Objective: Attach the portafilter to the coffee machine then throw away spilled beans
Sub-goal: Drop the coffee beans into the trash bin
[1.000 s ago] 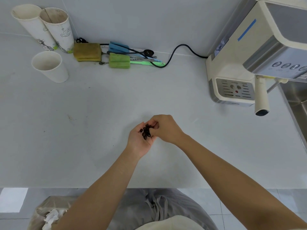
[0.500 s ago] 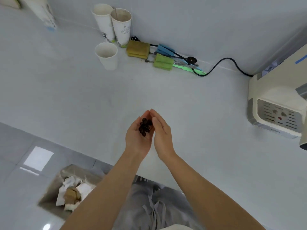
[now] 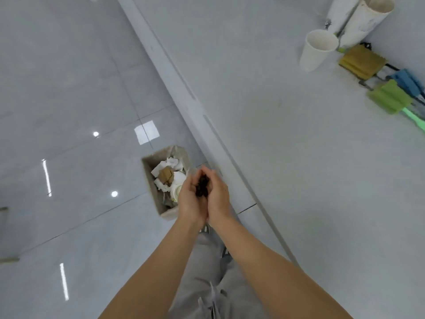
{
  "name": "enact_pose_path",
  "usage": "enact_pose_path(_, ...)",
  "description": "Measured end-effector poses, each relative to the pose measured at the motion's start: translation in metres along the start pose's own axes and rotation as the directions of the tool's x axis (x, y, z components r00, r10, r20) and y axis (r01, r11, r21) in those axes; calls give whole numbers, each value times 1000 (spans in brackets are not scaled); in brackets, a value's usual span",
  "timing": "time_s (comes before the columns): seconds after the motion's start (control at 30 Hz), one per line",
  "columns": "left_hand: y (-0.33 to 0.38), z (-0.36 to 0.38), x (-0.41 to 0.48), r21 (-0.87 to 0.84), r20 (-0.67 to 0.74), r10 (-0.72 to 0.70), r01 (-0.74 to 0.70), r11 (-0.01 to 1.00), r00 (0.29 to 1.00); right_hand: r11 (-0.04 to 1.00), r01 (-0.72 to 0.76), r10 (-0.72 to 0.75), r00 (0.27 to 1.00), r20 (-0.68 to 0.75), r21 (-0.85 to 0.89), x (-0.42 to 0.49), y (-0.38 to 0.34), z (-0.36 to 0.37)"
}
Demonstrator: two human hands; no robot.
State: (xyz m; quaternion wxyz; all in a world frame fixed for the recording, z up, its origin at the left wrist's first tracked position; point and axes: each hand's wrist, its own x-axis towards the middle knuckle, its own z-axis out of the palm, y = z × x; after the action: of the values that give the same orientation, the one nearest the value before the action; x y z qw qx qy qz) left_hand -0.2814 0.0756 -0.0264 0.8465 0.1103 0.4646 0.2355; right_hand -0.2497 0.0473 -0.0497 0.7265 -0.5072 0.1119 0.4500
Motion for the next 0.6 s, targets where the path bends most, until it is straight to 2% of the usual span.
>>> enact_pose_path(0.07, 2, -25, 8, -35, -84, 1, -4, 999, 996, 995, -100, 100, 995, -16, -8, 5, 25, 2)
enact_pose_path(0.17, -1, -66, 34, -189, -154, -51, 21, 982, 987, 972, -234, 234, 970, -57, 21, 20, 62, 1)
enact_pose_path(0.23, -4, -93, 62, -207, -231, -73, 24, 978, 970, 954, -300, 298, 951, -85, -10, 40, 90, -4)
enact_pose_path(0.43, -15, -155, 169, -240, -282, -121, 52, 969, 952, 922, -339, 308, 935, -178, -187, 131, 161, -21)
enact_pose_path(0.6, -22, -194, 241, -191, -285, -145, 92, 977, 948, 880, -363, 305, 926, -221, -306, 194, 209, -31)
